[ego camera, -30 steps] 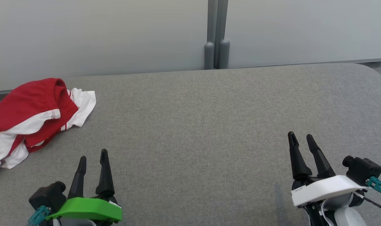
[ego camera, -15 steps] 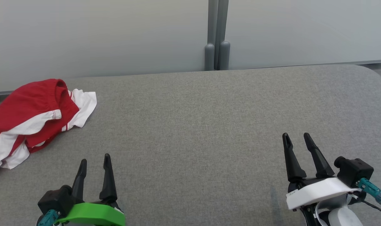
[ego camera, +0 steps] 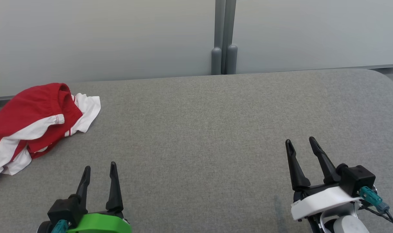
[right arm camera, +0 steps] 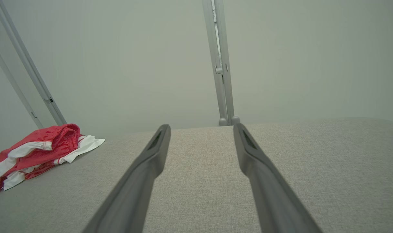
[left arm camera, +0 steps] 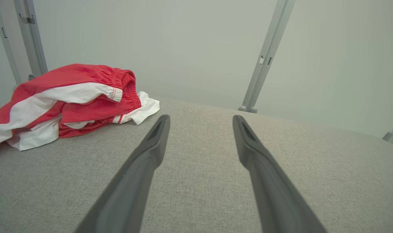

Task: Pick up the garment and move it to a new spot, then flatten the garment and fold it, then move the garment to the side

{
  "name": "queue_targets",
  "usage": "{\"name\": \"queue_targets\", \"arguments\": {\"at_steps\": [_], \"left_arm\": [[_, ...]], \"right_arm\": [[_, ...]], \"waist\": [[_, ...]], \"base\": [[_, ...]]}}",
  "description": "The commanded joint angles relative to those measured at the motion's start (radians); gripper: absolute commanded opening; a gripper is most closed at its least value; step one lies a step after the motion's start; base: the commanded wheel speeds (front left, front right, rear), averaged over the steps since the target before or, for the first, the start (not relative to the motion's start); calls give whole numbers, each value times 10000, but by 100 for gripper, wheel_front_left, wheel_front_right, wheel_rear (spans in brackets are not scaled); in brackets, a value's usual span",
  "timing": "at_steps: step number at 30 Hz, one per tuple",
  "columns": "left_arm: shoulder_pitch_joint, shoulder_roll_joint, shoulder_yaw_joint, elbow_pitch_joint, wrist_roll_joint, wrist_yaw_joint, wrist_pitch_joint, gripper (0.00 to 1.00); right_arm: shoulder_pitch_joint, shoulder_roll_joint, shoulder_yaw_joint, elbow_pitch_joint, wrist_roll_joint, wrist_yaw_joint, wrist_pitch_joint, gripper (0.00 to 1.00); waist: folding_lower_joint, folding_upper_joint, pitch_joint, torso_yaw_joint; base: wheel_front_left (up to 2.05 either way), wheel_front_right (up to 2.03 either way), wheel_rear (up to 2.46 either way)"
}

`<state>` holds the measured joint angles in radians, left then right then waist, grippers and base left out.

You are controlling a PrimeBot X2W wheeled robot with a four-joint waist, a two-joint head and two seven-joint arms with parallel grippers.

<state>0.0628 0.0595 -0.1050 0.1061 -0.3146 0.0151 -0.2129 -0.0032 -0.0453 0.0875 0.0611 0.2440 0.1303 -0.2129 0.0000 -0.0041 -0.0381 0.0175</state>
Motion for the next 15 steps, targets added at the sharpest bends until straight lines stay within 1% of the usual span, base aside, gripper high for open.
{"name": "queue_targets", "arguments": {"at_steps": [1,15], "left_arm": [[122,100,-43,2,193,44,-65,100],[317,110,-80,209,776,139,-301,100]], "right_arm": [[101,-60,28,-4,-153,6,-84,100],[187,-68,84,121,-1089,5,-345,100]], "waist": [[0,33,-7,1],[0,38,-162,7]], "base": [[0,0,0],[0,0,0]]}}
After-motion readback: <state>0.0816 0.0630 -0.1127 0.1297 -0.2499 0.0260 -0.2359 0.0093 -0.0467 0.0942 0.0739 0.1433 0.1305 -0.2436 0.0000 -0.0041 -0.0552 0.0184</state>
